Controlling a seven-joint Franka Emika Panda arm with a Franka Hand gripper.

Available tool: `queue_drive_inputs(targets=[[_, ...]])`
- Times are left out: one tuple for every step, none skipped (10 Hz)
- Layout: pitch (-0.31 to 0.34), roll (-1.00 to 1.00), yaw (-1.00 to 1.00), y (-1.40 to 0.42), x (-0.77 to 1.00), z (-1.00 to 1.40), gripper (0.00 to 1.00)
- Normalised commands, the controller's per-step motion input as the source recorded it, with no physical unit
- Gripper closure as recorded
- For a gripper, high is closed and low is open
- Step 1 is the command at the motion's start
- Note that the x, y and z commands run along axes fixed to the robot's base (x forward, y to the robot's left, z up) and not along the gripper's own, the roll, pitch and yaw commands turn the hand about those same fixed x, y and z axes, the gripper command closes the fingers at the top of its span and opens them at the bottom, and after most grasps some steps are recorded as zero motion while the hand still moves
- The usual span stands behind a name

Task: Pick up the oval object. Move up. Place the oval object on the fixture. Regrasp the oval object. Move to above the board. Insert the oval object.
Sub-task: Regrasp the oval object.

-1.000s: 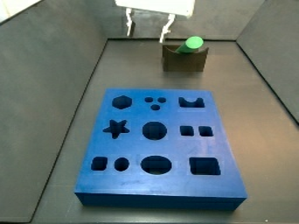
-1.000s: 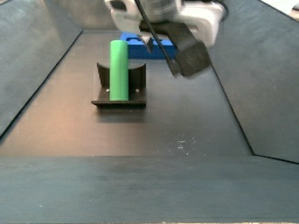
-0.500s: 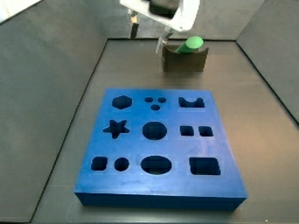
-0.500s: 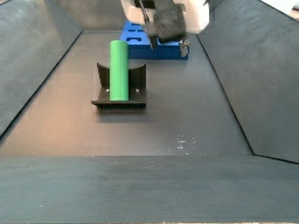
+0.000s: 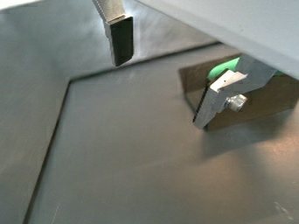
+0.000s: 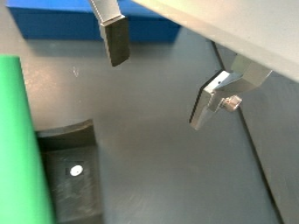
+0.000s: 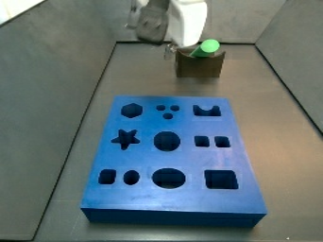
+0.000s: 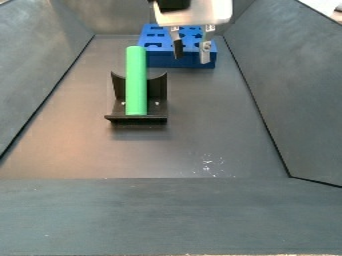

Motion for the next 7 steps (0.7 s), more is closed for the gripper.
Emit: queue_drive_inputs(targets=[[-0.220,1.00,-0.94,-0.01,-0.05,-0.01,0.00],[-0.185,1.00,-0.96,0.00,-0.05,0.00,0.00],[-0.135,1.00,-0.98,-0.01,-0.05,0.00,0.00],[-0.086,1.00,-0.99,-0.01,-0.05,0.00,0.00],[0.092,0.98,-1.00,-0.01,-0.03,0.01,0.00],[0.180,0.97,-1.00,-0.01,-0.03,0.01,0.00],[0.391,0.89,-0.90,-0.01,-0.02,-0.02,0.00]])
